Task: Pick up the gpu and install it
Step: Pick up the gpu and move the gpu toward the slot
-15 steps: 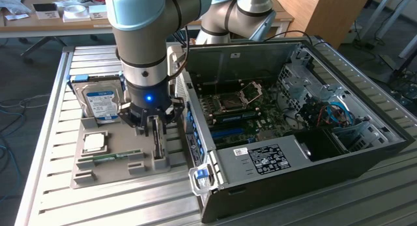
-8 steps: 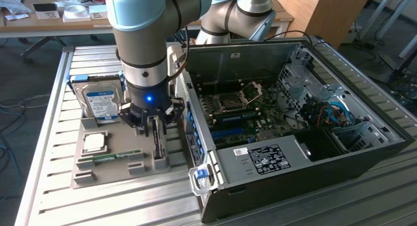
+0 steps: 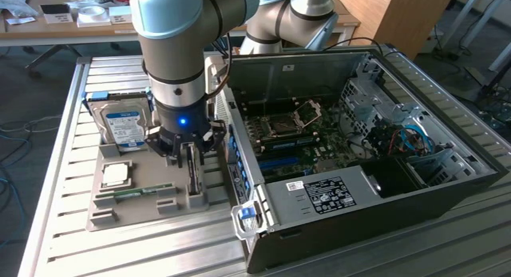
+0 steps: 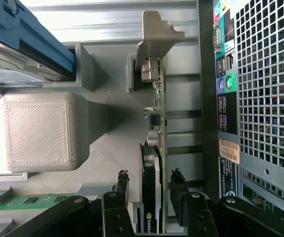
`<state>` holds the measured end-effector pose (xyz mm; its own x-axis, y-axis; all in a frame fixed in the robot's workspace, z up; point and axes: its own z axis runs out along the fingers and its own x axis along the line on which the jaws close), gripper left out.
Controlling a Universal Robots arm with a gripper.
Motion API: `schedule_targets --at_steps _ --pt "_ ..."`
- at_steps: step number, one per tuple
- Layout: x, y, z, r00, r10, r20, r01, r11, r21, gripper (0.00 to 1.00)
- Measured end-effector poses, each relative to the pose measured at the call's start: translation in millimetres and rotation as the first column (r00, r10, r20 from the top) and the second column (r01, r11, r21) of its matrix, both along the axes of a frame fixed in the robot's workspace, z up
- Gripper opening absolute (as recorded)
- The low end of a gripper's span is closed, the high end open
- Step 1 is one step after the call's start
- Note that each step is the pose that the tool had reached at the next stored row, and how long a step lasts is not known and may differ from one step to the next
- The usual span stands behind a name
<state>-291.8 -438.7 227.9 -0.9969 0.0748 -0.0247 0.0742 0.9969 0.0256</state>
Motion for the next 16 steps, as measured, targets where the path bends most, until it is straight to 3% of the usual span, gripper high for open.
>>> schedule_targets --at_steps 8,10,11,16 --pt "0.0 0.0 0.0 1.0000 0.000 0.0000 0.000 1.0000 0.0000 0.47" --pt "0.0 0.0 0.0 1.0000 0.000 0.0001 0.000 1.0000 0.0000 0.46" --pt "0.0 0.0 0.0 1.0000 0.000 0.0000 0.000 1.0000 0.0000 0.39" --pt "0.0 0.0 0.0 1.0000 0.000 0.0000 0.000 1.0000 0.0000 0.39"
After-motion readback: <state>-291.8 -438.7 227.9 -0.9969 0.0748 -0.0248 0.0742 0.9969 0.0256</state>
